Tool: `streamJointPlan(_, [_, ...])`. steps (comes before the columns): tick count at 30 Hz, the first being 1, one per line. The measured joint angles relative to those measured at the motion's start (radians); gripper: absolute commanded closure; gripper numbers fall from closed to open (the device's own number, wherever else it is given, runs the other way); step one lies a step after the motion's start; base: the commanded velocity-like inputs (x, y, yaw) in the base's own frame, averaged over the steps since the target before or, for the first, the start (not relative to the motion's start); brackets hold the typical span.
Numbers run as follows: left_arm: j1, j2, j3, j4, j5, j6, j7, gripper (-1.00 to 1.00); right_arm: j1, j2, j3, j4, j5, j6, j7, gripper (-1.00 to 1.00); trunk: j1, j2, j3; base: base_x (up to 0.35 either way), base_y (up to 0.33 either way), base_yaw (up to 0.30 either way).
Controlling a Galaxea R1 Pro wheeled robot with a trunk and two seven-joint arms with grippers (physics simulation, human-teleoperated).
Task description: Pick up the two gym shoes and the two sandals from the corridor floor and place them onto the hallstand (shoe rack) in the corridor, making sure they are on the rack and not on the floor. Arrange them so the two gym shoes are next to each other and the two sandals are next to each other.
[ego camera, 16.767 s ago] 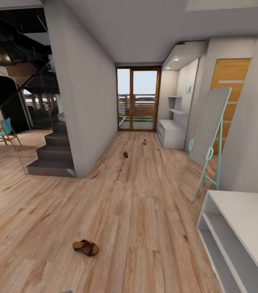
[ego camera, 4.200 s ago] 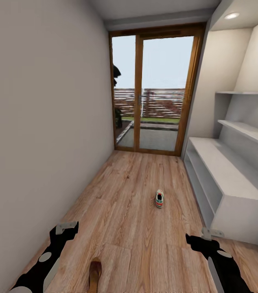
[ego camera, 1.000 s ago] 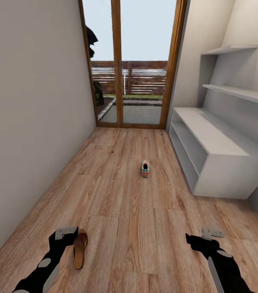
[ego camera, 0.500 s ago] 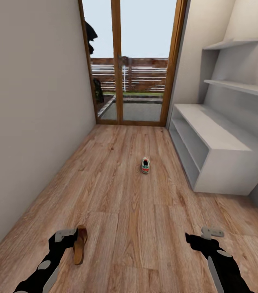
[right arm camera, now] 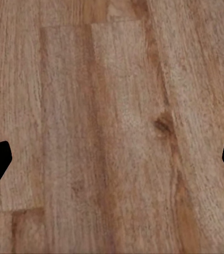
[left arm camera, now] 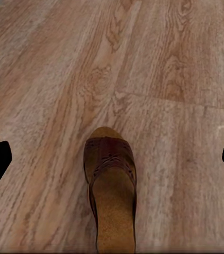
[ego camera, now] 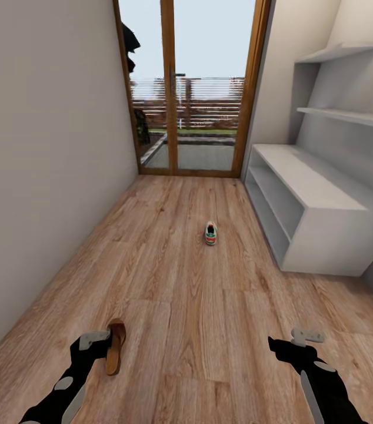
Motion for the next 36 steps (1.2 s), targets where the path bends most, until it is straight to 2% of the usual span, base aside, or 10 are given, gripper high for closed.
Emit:
streamJointPlan(13, [0.000,0.000,0.000,0.000,-0.001,0.000,0.000,-1.00,0.000,0.000,0.000,-0.002,0.000,0.000,0.000,-1.00,0.050,-0.091,-0.062,0.000,0.000,0.000])
streamJointPlan(23, [0.000,0.000,0.000,0.000,-0.001,-0.001,0.000,-1.00,0.000,-0.001,0.000,-0.002,0.000,0.000,0.000,-1.00,0.054,-0.094,-0.117,0.000,0.000,-0.018])
streamJointPlan(36, [0.000,0.000,0.000,0.000,-0.001,-0.002,0.000,-1.00,0.000,0.000,0.000,-0.002,0.000,0.000,0.000,-1.00,0.060,-0.097,-0.188,0.000,0.000,-0.104])
